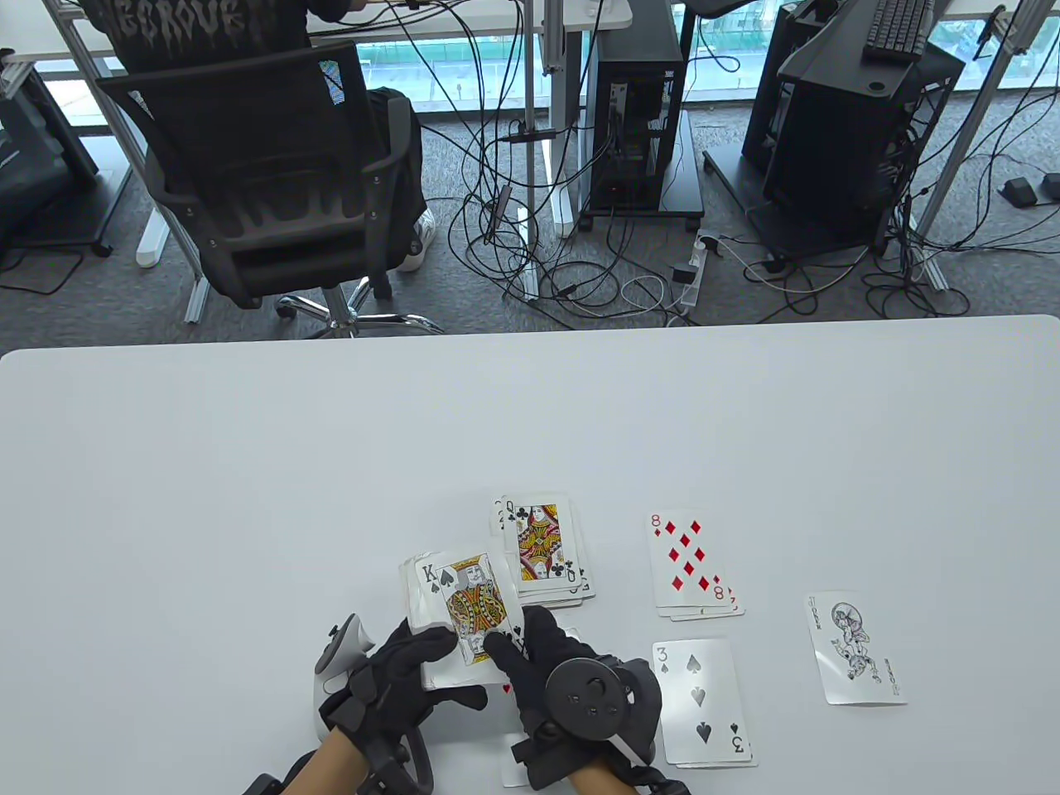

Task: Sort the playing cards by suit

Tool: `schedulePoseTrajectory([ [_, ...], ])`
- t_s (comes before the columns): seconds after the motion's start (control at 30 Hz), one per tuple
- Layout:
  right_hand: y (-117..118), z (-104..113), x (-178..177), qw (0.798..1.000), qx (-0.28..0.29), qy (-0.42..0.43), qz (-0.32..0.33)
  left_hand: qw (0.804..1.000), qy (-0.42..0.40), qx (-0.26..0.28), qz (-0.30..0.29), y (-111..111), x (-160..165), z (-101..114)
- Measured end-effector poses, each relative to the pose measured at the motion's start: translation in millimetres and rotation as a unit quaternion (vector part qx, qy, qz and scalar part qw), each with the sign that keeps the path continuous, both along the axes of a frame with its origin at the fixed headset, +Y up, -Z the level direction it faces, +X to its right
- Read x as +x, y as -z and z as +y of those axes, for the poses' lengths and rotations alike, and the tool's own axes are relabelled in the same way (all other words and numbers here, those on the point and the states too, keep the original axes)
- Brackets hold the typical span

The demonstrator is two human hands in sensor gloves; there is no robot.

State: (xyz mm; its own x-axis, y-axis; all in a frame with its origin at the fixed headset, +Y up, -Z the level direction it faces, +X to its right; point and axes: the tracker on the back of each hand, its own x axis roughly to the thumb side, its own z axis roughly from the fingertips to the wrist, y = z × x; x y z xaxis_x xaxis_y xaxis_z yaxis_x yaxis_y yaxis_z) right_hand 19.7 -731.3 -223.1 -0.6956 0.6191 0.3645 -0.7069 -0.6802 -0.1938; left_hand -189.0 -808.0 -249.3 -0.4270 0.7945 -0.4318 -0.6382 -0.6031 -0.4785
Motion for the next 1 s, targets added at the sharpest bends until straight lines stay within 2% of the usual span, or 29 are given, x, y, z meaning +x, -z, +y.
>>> schedulePoseTrajectory([
  [0.2, 1, 0, 6, 0.999, -0.007, 0.034, -0.003, 1.0, -0.008, 0.0, -0.005, 0, 2, 0],
  [0.4, 1, 1, 12, 0.999, -0.001, 0.036, -0.034, 1.0, -0.005, 0.01, -0.002, 0, 1, 3],
  [0.7, 10, -5, 41, 0.988, -0.04, 0.131, -0.071, 1.0, -0.013, 0.004, 0.007, 0, 1, 4],
  [1.0, 15, 2, 69, 0.98, -0.035, 0.168, -0.101, 1.0, -0.019, 0.0, 0.015, 0, 0, 5],
])
